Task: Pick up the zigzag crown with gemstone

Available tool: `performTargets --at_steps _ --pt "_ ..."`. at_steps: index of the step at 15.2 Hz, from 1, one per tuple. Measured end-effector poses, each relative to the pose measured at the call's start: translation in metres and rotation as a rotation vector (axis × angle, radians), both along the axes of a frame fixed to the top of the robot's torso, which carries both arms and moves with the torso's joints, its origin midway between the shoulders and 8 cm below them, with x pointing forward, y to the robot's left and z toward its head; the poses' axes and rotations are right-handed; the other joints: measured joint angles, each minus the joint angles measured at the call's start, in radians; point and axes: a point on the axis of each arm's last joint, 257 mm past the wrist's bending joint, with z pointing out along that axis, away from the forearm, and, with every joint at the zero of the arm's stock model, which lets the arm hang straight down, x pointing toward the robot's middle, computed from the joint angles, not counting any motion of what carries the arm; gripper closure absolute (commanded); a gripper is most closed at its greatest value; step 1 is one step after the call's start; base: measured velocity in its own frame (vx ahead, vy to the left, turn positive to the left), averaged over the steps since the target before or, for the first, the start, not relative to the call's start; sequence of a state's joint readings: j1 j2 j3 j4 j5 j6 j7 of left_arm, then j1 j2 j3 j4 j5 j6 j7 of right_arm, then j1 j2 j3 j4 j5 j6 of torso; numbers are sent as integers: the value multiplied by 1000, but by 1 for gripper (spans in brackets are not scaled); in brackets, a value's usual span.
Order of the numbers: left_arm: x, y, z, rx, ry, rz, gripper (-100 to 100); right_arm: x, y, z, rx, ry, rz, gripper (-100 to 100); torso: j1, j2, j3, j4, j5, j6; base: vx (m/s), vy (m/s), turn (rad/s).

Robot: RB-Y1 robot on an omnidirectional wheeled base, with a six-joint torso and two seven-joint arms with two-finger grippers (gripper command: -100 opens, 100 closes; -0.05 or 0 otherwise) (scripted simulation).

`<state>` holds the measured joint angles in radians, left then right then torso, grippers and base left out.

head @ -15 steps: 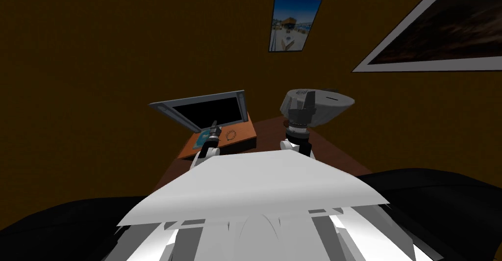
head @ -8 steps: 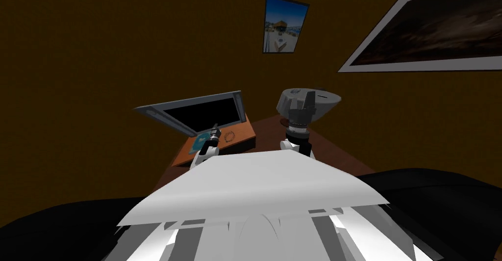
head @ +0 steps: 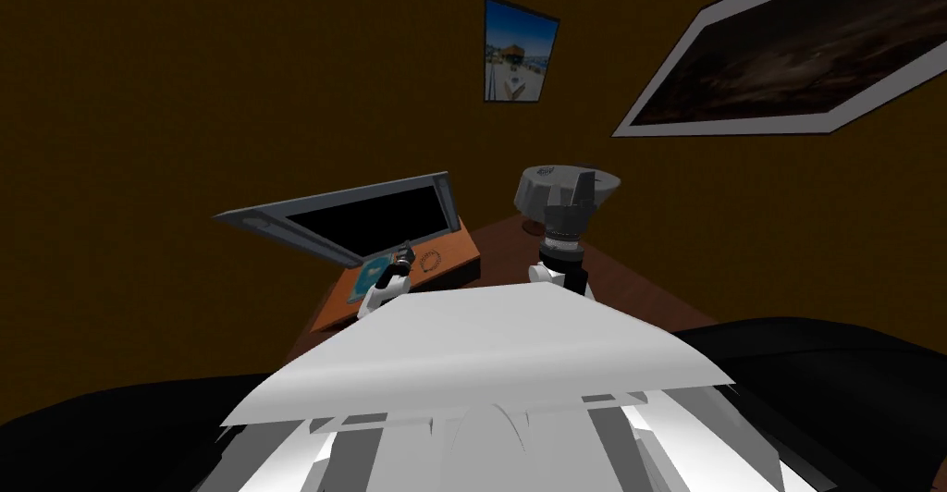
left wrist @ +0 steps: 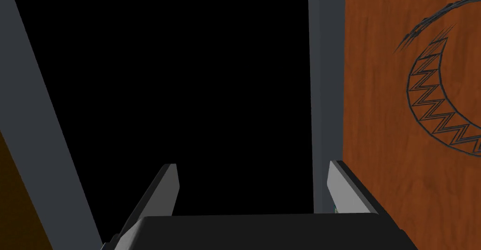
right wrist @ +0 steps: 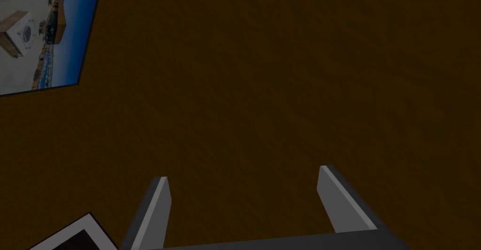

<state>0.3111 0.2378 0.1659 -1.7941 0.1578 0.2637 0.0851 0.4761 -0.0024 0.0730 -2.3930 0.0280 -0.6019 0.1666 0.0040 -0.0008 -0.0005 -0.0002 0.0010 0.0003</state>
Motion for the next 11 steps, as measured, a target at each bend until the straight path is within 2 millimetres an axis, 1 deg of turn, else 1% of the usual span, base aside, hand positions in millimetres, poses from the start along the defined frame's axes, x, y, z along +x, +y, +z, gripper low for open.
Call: performTargets --at_steps 4,7,8,10,11 --pt "-5 12 -24 -26 85 35 -100 0 0 0 0 0 0 0 -1 0 0 0 0 0 -8 35 -141" --pt "-11 26 -51 -55 160 72 -100 0 0 0 0 0 0 0 0 0 0 0 0 0 -11 48 -202" --pt "-13 28 -58 -66 183 84 -100 0 0 0 0 0 0 0 0 0 0 0 0 0 -13 43 -57" --pt "-21 33 -70 -83 226 103 -100 0 0 0 0 0 0 0 -1 0 0 0 0 0 -15 40 -162" --pt "-24 36 -78 -94 251 114 -100 0 0 0 0 0 0 0 -1 0 0 0 0 0 -10 30 -50"
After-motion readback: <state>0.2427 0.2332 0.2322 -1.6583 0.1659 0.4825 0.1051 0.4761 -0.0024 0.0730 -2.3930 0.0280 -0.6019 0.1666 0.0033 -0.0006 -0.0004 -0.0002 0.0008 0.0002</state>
